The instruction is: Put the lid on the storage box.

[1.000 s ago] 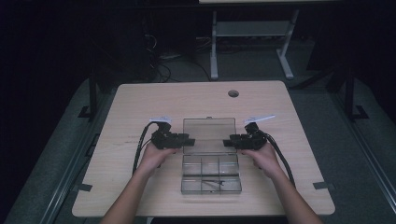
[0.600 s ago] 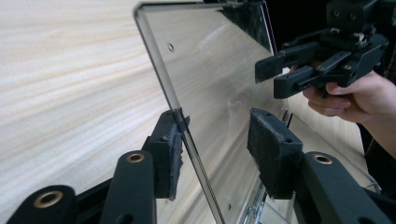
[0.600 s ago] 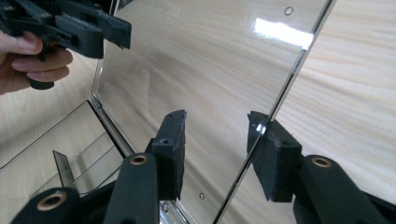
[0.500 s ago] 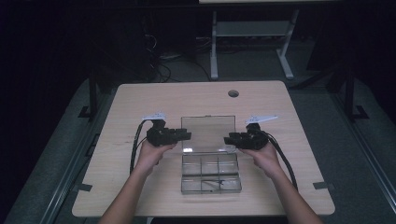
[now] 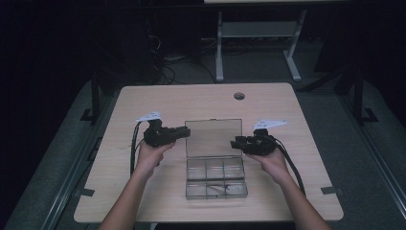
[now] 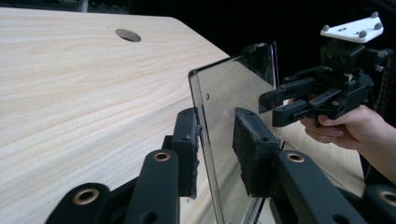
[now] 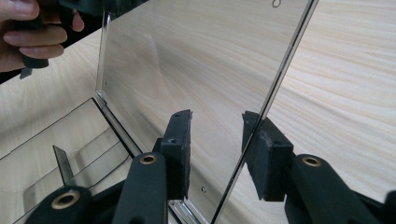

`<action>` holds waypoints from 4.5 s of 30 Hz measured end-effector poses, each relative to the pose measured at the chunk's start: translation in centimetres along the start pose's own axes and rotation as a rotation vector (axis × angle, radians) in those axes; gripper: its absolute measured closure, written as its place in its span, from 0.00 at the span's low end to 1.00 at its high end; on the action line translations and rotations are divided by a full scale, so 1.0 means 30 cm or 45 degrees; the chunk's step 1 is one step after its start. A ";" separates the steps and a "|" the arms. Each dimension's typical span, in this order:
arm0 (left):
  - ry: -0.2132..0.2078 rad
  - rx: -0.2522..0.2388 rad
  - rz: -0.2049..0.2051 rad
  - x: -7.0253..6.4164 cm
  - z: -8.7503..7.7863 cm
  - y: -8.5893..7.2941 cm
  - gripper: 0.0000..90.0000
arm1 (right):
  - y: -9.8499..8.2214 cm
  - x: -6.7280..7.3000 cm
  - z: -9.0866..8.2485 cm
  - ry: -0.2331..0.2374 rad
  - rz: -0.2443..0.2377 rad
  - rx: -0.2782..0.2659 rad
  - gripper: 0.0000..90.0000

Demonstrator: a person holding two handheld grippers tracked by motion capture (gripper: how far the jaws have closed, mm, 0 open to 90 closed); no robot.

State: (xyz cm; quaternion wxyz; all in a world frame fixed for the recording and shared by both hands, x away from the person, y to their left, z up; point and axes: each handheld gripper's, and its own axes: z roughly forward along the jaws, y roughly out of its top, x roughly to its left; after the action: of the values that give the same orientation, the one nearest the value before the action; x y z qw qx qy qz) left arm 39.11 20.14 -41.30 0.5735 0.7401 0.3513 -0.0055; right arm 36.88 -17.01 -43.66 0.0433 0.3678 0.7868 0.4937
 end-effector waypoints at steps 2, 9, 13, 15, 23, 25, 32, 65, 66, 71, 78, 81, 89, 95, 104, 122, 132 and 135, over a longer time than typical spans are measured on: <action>0.004 -0.008 0.011 -0.004 -0.005 0.006 0.80 | -0.001 0.002 -0.002 -0.001 -0.001 -0.001 0.69; 0.018 -0.057 0.024 -0.012 -0.025 0.020 0.90 | 0.002 0.009 -0.008 0.000 -0.023 -0.001 0.70; 0.011 -0.063 0.039 -0.019 -0.033 0.027 0.94 | 0.007 0.017 -0.014 -0.012 -0.050 0.002 0.70; 0.009 -0.062 0.046 -0.022 -0.035 0.028 0.94 | 0.014 0.018 -0.017 -0.025 -0.073 -0.007 0.71; -0.002 -0.060 0.063 -0.032 -0.043 0.031 0.94 | 0.058 0.018 -0.073 -0.053 -0.085 -0.090 0.75; -0.004 -0.059 0.066 -0.035 -0.044 0.032 0.94 | 0.070 0.017 -0.092 -0.060 -0.085 -0.128 0.77; -0.008 -0.058 0.073 -0.042 -0.047 0.033 0.95 | 0.103 0.021 -0.138 -0.074 -0.091 -0.214 0.82; -0.015 0.039 0.203 -0.179 -0.120 0.031 0.89 | 0.078 0.117 -0.228 -0.038 -0.257 -0.194 0.90; -0.012 0.041 0.205 -0.185 -0.122 0.028 0.89 | 0.075 0.121 -0.231 -0.035 -0.270 -0.191 0.90; -0.021 0.050 0.205 -0.208 -0.137 0.009 0.87 | 0.058 0.143 -0.249 -0.018 -0.289 -0.187 0.89; -0.026 0.069 0.212 -0.243 -0.156 -0.021 0.85 | 0.023 0.171 -0.278 0.015 -0.317 -0.173 0.88; -0.031 0.078 0.210 -0.254 -0.162 -0.035 0.85 | 0.008 0.179 -0.287 0.030 -0.324 -0.166 0.88; -0.017 0.111 0.197 -0.264 -0.175 -0.058 0.81 | -0.003 0.184 -0.290 0.037 -0.322 -0.155 0.88; -0.048 0.137 0.180 -0.266 -0.185 -0.069 0.94 | -0.004 0.185 -0.291 0.038 -0.324 -0.155 0.88; -0.058 0.111 0.191 -0.275 -0.179 -0.064 1.00 | -0.012 0.188 -0.300 0.045 -0.315 -0.146 0.84; -0.081 0.133 0.195 -0.289 -0.188 -0.083 1.00 | -0.034 0.198 -0.313 0.140 -0.265 -0.071 1.00; -0.097 0.175 0.229 -0.304 -0.194 -0.102 1.00 | -0.052 0.209 -0.309 0.175 -0.286 -0.031 1.00; -0.101 0.189 0.241 -0.310 -0.197 -0.111 1.00 | -0.061 0.214 -0.307 0.188 -0.299 -0.018 1.00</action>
State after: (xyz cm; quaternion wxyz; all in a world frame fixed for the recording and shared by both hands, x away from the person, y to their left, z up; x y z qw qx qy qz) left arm 28.03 20.71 -38.26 0.5286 0.8095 0.2553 -0.0065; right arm 27.29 -20.32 -38.56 0.0453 0.2355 0.8220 0.5165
